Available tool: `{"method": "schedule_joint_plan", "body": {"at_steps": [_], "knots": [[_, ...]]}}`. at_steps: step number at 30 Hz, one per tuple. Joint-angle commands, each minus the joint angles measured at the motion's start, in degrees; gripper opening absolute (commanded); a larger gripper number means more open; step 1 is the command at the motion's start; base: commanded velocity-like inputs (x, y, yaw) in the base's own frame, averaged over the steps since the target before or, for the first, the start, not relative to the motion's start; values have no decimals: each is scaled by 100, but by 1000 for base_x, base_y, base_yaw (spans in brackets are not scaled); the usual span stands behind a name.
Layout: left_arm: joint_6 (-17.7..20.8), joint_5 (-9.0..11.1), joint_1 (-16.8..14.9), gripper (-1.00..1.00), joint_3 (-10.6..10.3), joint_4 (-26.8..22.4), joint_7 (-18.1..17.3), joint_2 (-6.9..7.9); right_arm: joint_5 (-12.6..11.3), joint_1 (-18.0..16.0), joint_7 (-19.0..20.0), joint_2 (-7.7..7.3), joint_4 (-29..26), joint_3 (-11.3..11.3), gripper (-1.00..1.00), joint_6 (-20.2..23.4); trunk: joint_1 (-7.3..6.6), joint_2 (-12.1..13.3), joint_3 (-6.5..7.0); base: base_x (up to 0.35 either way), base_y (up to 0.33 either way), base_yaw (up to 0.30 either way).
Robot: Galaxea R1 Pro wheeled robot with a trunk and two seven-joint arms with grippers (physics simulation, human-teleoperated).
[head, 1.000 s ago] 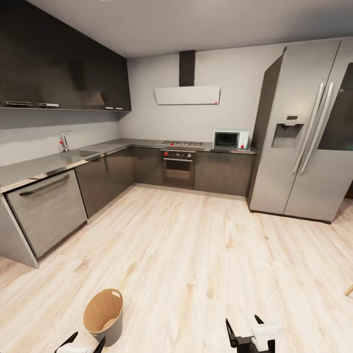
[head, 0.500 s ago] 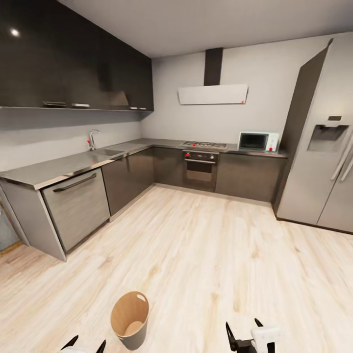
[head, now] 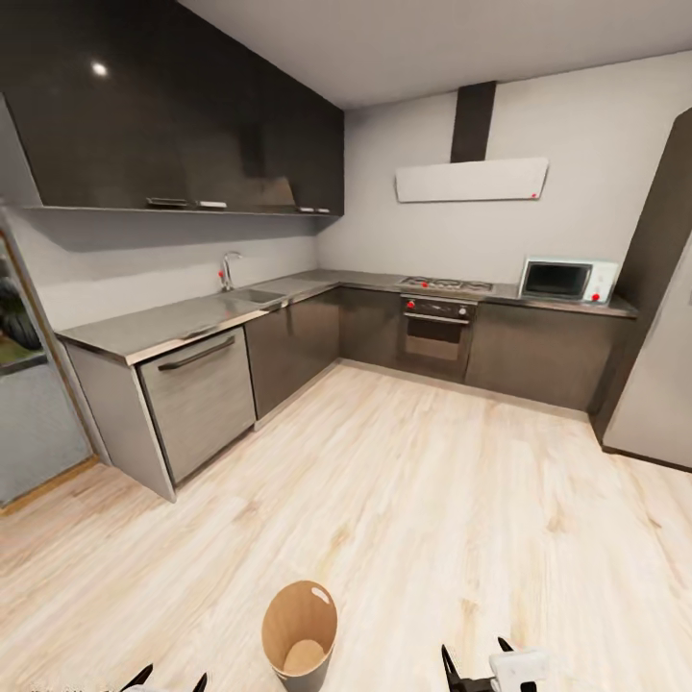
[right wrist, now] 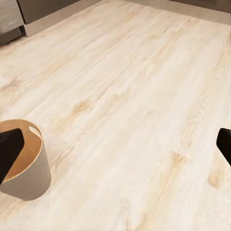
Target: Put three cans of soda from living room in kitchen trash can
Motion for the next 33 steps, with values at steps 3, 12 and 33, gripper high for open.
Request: {"method": "schedule_joint_plan", "body": {"at_steps": [3,12,33], "knots": [[4,1,0,100,0,59,6,-2,-10,-14,7,-2,83,1,100,11,0,0,-16,206,149,192],[34,1,0,100,0,119,18,-4,-4,-28,7,8,252,9,100,28,0,0,-68,265,145,176],[30,4,-8,100,0,274,20,0,0,-47,5,21,304,28,100,30,0,0,-183,263,161,140]]}}
